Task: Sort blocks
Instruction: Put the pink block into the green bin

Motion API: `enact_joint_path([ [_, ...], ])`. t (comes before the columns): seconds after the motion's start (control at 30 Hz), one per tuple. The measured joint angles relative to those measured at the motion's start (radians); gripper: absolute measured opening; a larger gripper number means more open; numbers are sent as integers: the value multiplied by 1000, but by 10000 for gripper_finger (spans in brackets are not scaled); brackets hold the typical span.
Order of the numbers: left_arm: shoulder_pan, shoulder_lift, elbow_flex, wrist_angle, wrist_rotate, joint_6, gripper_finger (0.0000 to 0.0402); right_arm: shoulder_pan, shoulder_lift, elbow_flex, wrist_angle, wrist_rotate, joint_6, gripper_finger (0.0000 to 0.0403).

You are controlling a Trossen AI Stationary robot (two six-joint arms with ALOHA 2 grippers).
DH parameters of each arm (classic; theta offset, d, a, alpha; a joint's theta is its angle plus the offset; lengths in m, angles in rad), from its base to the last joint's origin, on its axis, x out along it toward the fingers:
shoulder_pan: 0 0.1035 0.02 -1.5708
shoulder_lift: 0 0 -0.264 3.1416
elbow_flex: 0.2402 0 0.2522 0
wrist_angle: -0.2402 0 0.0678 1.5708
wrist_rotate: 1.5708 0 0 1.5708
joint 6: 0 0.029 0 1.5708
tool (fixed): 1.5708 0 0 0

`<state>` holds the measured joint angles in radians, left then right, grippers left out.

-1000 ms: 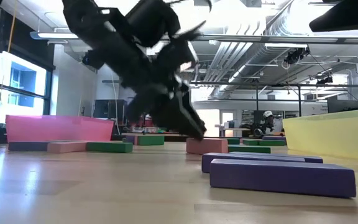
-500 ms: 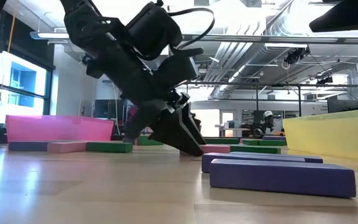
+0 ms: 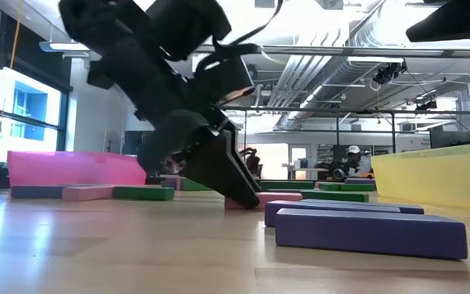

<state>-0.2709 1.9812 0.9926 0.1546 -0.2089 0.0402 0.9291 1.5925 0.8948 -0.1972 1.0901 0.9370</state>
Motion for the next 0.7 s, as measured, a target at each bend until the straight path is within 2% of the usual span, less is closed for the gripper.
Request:
enact_joint_path([
  [0.17, -48, -42, -4, -26, -68, -30, 76, 0, 0, 0, 0, 0, 0, 213],
  [0.43, -130, -184, -4, -18, -198, -39, 76, 0, 0, 0, 0, 0, -1, 213],
  [0.57, -211, -296, -3, -47, -284, -39, 76, 0, 0, 0, 0, 0, -1, 213],
  [0.7, -333, -398, 26, -186, -395, -83, 76, 0, 0, 0, 0, 2, -1, 213],
])
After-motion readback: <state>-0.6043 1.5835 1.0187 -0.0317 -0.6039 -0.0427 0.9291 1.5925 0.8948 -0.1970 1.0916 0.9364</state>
